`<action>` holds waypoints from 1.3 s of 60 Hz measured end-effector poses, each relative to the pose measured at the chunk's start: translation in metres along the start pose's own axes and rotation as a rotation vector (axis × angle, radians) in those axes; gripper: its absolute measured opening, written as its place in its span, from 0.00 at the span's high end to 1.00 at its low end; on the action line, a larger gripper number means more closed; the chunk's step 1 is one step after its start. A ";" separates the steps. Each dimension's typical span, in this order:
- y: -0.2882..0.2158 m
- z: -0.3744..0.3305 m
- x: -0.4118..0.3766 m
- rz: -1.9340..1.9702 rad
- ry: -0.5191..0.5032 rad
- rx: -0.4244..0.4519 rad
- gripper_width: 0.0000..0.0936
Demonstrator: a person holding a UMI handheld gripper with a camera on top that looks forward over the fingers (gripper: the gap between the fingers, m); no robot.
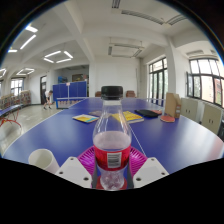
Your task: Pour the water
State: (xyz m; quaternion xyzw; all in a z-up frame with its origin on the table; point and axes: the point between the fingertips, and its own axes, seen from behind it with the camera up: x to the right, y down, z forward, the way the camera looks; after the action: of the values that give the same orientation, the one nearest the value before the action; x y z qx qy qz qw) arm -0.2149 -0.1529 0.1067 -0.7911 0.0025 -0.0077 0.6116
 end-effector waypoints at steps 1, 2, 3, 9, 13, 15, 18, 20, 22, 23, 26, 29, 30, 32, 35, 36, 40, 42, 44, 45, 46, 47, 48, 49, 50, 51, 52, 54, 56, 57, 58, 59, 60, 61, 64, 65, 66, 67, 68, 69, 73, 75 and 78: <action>0.001 0.001 0.002 0.004 0.002 0.001 0.52; 0.002 0.000 0.003 0.008 0.004 -0.004 0.50; 0.002 -0.001 0.003 0.010 0.004 -0.006 0.47; 0.027 -0.002 0.006 0.021 0.018 -0.108 0.16; 0.024 -0.016 0.004 0.032 0.022 -0.132 0.13; 0.024 -0.022 0.005 0.037 0.032 -0.148 0.11; 0.020 -0.033 0.006 0.035 0.044 -0.161 0.08; 0.014 -0.043 0.011 0.029 0.055 -0.170 0.10; 0.013 -0.059 0.008 0.023 0.073 -0.178 0.10; 0.012 -0.066 0.008 0.020 0.081 -0.182 0.10; 0.008 -0.088 0.005 0.015 0.092 -0.188 0.09; -0.002 -0.107 0.008 0.020 0.094 -0.197 0.09; -0.001 -0.118 0.003 0.023 0.094 -0.199 0.09; -0.005 -0.143 -0.003 0.027 0.096 -0.203 0.09; -0.008 -0.175 -0.009 0.027 0.099 -0.212 0.09; -0.009 -0.185 -0.011 0.026 0.101 -0.214 0.09; -0.011 -0.229 -0.015 0.020 0.114 -0.228 0.09; -0.011 -0.252 -0.019 0.015 0.117 -0.233 0.08; -0.010 -0.274 -0.023 0.010 0.121 -0.242 0.09; -0.008 -0.287 -0.025 0.009 0.122 -0.249 0.09; -0.008 -0.299 -0.027 0.007 0.122 -0.256 0.08; -0.008 -0.310 -0.030 0.006 0.121 -0.259 0.08; -0.008 -0.321 -0.033 0.004 0.118 -0.259 0.09; -0.008 -0.317 -0.031 0.001 0.117 -0.256 0.08; -0.009 -0.335 -0.034 -0.001 0.115 -0.256 0.09; -0.009 -0.345 -0.037 -0.005 0.114 -0.256 0.09; -0.009 -0.355 -0.039 -0.010 0.113 -0.256 0.09; -0.009 -0.375 -0.042 -0.021 0.111 -0.260 0.09; -0.006 -0.391 -0.045 -0.033 0.109 -0.262 0.09; -0.002 -0.386 -0.043 -0.039 0.108 -0.262 0.09; -0.002 -0.397 -0.045 -0.044 0.108 -0.263 0.08; -0.001 -0.402 -0.046 -0.048 0.108 -0.264 0.09; 0.000 -0.407 -0.046 -0.053 0.108 -0.264 0.09; 0.001 -0.413 -0.047 -0.057 0.107 -0.263 0.09; 0.004 -0.427 -0.048 -0.062 0.110 -0.262 0.09; 0.007 -0.426 -0.047 -0.059 0.110 -0.264 0.09; 0.009 -0.429 -0.047 -0.054 0.109 -0.265 0.09; 0.010 -0.432 -0.048 -0.049 0.109 -0.266 0.09; 0.011 -0.435 -0.048 -0.045 0.109 -0.268 0.09; 0.010 -0.442 -0.048 -0.045 0.112 -0.267 0.09; 0.008 -0.452 -0.047 -0.052 0.123 -0.260 0.08; 0.008 -0.449 -0.047 -0.049 0.121 -0.252 0.09; 0.004 -0.451 -0.049 -0.042 0.115 -0.241 0.09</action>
State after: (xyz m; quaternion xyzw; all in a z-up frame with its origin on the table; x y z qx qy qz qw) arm -0.2705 -0.5895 0.2160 -0.8570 0.0219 -0.0657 0.5106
